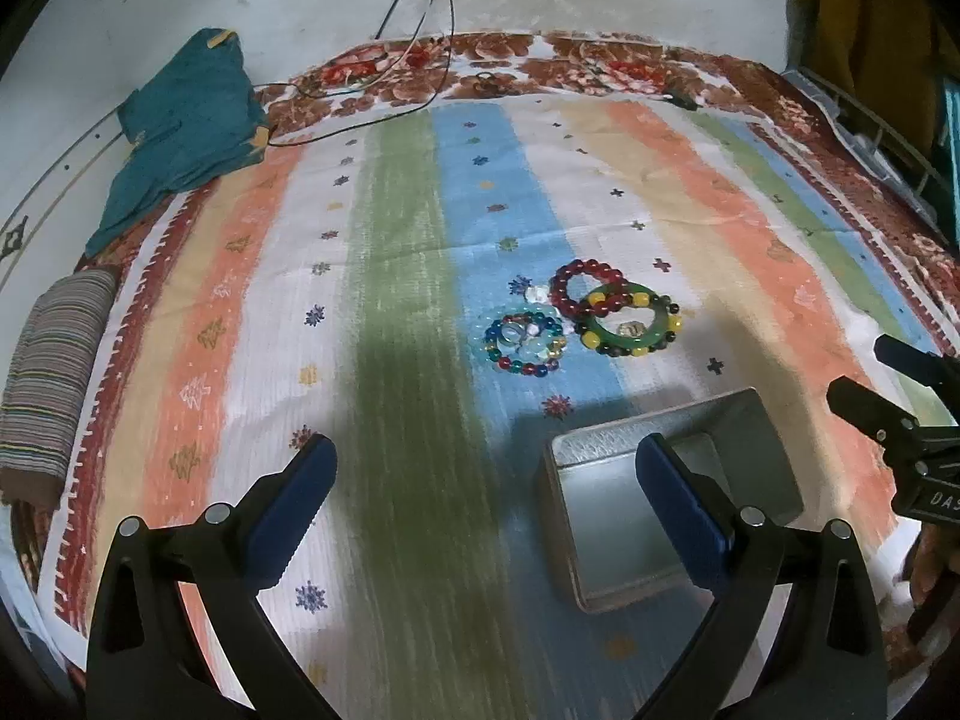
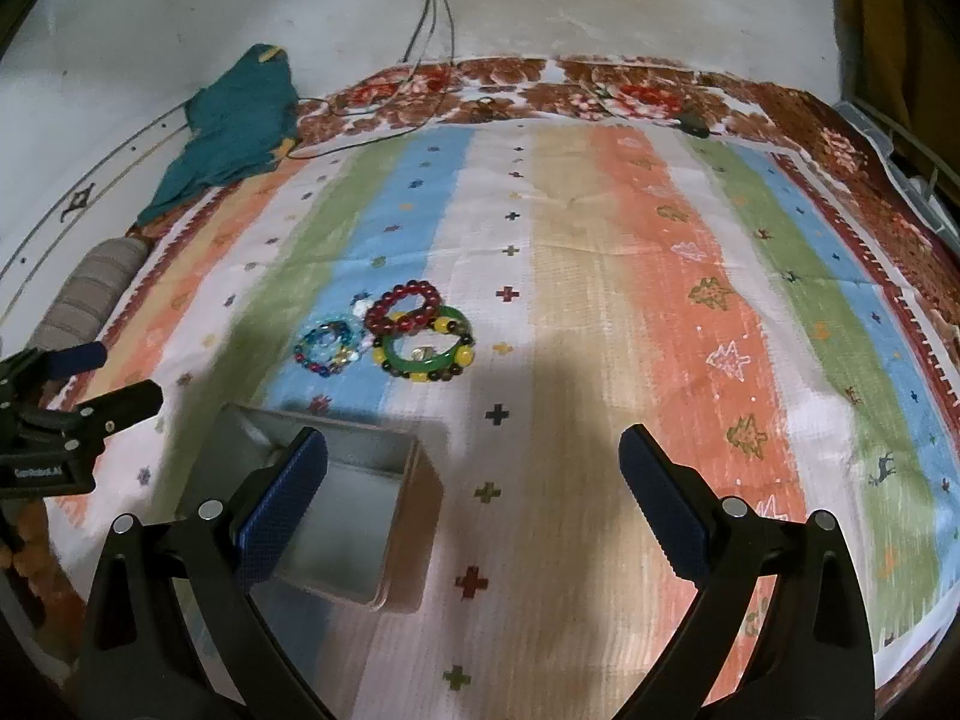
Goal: Organize jewelry
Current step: 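Move both tools forward over the bracelet cluster beside the tin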
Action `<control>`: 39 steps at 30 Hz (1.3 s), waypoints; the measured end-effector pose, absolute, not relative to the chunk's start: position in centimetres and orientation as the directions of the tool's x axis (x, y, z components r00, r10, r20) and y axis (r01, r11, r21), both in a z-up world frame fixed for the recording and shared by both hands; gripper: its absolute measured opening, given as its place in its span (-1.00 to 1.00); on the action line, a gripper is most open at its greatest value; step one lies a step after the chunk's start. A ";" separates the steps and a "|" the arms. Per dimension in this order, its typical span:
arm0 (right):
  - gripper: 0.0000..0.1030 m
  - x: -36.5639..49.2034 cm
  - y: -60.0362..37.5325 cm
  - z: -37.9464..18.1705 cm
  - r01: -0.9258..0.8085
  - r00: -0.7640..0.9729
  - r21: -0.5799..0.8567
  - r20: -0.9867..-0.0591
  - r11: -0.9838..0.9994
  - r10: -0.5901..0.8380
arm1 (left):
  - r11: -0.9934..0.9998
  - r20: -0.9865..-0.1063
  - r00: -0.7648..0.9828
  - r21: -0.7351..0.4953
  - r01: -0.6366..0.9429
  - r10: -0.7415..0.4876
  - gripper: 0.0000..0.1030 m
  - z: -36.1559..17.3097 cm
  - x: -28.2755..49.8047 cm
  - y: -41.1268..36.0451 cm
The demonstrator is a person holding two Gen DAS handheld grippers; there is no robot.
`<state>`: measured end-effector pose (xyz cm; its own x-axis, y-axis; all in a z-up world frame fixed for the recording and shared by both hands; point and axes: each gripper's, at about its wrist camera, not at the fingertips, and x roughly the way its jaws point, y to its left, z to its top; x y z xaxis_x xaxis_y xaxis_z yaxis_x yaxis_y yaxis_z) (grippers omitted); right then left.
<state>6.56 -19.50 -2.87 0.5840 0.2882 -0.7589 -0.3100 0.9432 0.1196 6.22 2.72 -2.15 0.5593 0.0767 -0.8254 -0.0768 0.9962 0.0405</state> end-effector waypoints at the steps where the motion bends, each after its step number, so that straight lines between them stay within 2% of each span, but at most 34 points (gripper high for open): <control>1: 0.92 6.9 -19.5 -3.0 -0.307 0.583 0.120 -0.761 0.944 0.286 | 0.996 -0.827 0.556 0.045 -0.079 0.082 0.89 -2.3 6.5 2.8; 9: 0.92 8.3 -19.4 -2.8 -0.304 0.578 0.138 -0.760 0.943 0.298 | 0.993 -0.841 0.532 0.042 -0.112 0.096 0.89 -3.1 8.2 3.6; 14: 0.92 9.3 -18.7 -2.9 -0.310 0.588 0.090 -0.764 0.946 0.266 | 0.993 -0.848 0.524 0.021 -0.116 0.079 0.89 -3.7 9.3 3.9; 39: 0.92 15.9 -17.1 -5.7 -0.269 0.514 0.167 -0.808 0.948 0.288 | 0.978 -0.903 0.429 -0.073 -0.193 0.017 0.87 -8.1 14.7 6.5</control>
